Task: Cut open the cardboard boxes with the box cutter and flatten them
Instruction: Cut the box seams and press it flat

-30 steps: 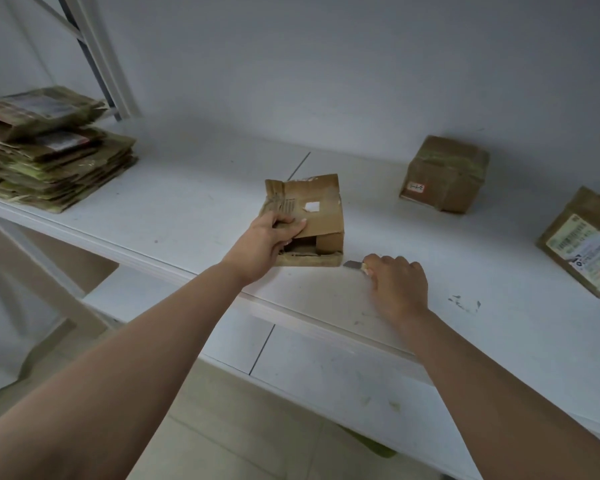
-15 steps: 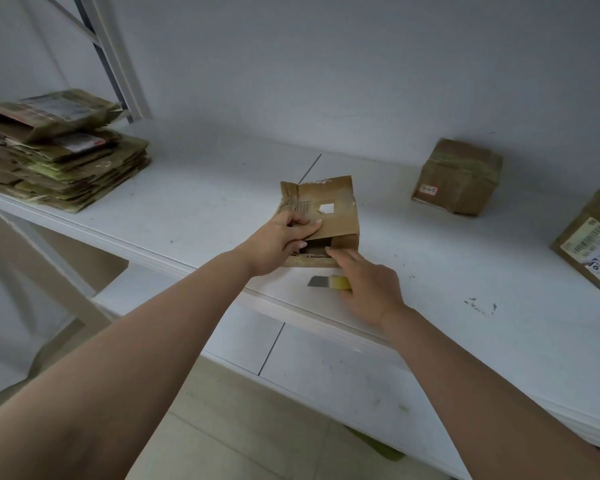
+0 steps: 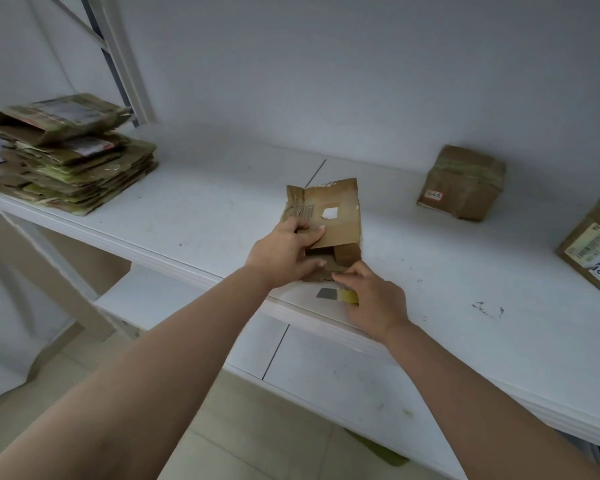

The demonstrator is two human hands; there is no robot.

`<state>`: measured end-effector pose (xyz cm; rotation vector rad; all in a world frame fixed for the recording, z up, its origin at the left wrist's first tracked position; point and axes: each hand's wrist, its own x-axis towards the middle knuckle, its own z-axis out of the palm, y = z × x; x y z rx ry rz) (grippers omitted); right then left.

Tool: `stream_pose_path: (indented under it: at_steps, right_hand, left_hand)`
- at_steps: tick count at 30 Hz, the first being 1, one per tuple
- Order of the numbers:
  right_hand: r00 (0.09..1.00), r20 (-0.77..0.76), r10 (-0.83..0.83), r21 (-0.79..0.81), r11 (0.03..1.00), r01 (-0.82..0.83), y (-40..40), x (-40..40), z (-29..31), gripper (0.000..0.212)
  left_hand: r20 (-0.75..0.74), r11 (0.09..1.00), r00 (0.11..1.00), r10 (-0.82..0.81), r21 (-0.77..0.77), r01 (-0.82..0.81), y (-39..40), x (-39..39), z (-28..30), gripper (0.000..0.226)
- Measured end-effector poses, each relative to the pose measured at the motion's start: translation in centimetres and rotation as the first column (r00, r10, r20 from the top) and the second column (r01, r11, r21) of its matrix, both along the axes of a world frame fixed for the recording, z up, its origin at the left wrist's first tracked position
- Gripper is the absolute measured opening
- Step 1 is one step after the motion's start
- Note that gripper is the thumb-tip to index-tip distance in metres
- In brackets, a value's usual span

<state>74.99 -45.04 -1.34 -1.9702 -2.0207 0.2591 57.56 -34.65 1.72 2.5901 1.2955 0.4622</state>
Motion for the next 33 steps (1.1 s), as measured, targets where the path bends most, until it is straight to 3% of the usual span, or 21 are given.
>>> stream_pose_path:
  at_steps: [4, 9, 16, 19, 22, 25, 28, 33]
  right_hand:
    - [0.999, 0.001, -0.043, 0.018, 0.999, 0.043, -0.2, 0.6, -0.3, 0.058]
    - [0.993, -0.060, -0.099, 0.008, 0.995, 0.100, -0.3, 0.5, -1.1, 0.060]
    - [0.993, -0.012, -0.119, 0.004, 0.993, 0.119, -0.8, 0.7, -1.0, 0.054]
    - [0.960, -0.186, -0.208, 0.001, 0.977, 0.212, -0.7, 0.9, -0.8, 0.040]
    - [0.880, -0.354, -0.315, 0.133, 0.915, 0.381, -0.6, 0.9, -0.1, 0.025]
    - [0.831, -0.410, -0.376, 0.250, 0.830, 0.499, 0.4, 0.1, 1.6, 0.052]
    - [0.839, -0.316, -0.443, 0.231, 0.822, 0.521, 1.9, -0.7, 2.8, 0.077]
    - [0.850, -0.289, -0.441, 0.189, 0.844, 0.502, 2.5, -0.5, 2.4, 0.068]
  left_hand:
    - [0.013, 0.983, 0.988, 0.154, 0.095, -0.155, -0.5, 2.1, -0.6, 0.049]
    - [-0.076, 0.973, 0.981, 0.178, 0.161, -0.165, -0.3, 2.6, -1.0, 0.043]
    - [-0.142, 0.975, 0.973, 0.180, 0.155, -0.158, -0.5, 2.9, 0.1, 0.045]
    - [-0.109, 0.978, 0.978, 0.175, 0.133, -0.160, -0.7, 2.7, 0.0, 0.047]
    - [-0.049, 0.973, 0.979, 0.200, 0.128, -0.192, -1.0, 2.8, -0.1, 0.049]
    - [0.028, 0.963, 0.976, 0.214, 0.159, -0.216, -1.5, 2.8, -0.2, 0.044]
    - [0.104, 0.963, 0.988, 0.113, 0.235, -0.135, -2.3, 2.7, -0.4, 0.049]
    - [0.075, 0.980, 0.997, -0.009, 0.201, -0.006, -2.2, 0.7, -0.8, 0.081]
